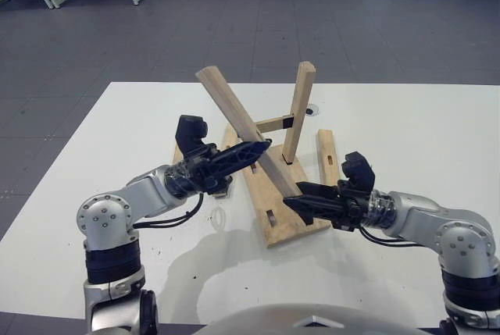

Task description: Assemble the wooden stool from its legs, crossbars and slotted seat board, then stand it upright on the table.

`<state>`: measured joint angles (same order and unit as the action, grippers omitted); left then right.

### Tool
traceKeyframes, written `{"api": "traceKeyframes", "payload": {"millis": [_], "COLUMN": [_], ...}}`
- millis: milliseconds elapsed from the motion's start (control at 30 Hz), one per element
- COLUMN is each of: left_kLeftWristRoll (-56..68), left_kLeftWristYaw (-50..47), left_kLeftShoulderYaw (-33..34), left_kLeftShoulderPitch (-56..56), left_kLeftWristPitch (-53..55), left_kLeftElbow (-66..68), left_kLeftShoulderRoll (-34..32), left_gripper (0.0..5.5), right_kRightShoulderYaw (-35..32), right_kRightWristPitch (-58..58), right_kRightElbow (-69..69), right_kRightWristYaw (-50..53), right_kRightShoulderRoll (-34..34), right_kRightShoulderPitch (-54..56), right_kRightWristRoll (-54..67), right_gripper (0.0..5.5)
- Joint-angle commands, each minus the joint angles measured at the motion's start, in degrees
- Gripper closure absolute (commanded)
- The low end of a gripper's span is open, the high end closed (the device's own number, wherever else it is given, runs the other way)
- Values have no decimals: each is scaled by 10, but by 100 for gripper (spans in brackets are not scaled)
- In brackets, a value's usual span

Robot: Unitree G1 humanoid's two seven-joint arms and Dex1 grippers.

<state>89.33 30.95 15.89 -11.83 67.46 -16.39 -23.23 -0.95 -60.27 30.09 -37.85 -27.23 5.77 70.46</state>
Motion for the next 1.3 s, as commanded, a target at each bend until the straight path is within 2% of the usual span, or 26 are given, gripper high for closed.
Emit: {"api": "traceKeyframes", "payload": {"millis": [33,133,300,500,533,700,833,900,1000,1067,1167,1300], "left_kLeftWristRoll": [22,20,23,19,18,12,8,6,-47,-124,-242,-362], "left_kLeftWristYaw": [22,28,32,35,32,-9,-6,3,43,81,148,197], "left_kLeftShoulderYaw": [-6,-18,-34,-41,-43,-39,-13,6,29,18,-29,-74], "left_kLeftShoulderPitch": [-7,-3,4,7,7,6,1,-4,7,22,49,53], "left_kLeftWristPitch": [10,5,-1,-8,-11,-44,-55,-57,-77,-108,-172,-256], "left_kLeftElbow": [15,13,6,5,5,23,35,45,37,30,21,46], "left_kLeftShoulderRoll": [-39,-47,-54,-62,-60,-46,-70,-89,-126,-153,-174,-170], "left_gripper": [292,337,337,337,337,341,342,342,342,342,342,342], "right_kRightShoulderYaw": [6,11,17,4,4,9,-4,-21,-9,38,109,128], "right_kRightWristPitch": [-2,-8,-24,-18,-19,-27,-10,19,93,113,83,36], "right_kRightElbow": [-8,-11,-19,-70,-74,-67,-77,-89,-105,-72,20,76], "right_kRightWristYaw": [-14,-21,-47,-61,-58,-54,-76,-84,31,115,178,195], "right_kRightShoulderRoll": [-19,-22,-45,-69,-68,-69,-109,-131,-122,-121,-125,-123], "right_kRightShoulderPitch": [13,16,24,55,59,53,47,41,44,23,-33,-51], "right_kRightWristRoll": [-1,9,30,0,-2,5,-36,-77,-230,-338,-410,-427], "right_gripper": [347,347,347,347,310,206,136,132,132,132,132,132]}}
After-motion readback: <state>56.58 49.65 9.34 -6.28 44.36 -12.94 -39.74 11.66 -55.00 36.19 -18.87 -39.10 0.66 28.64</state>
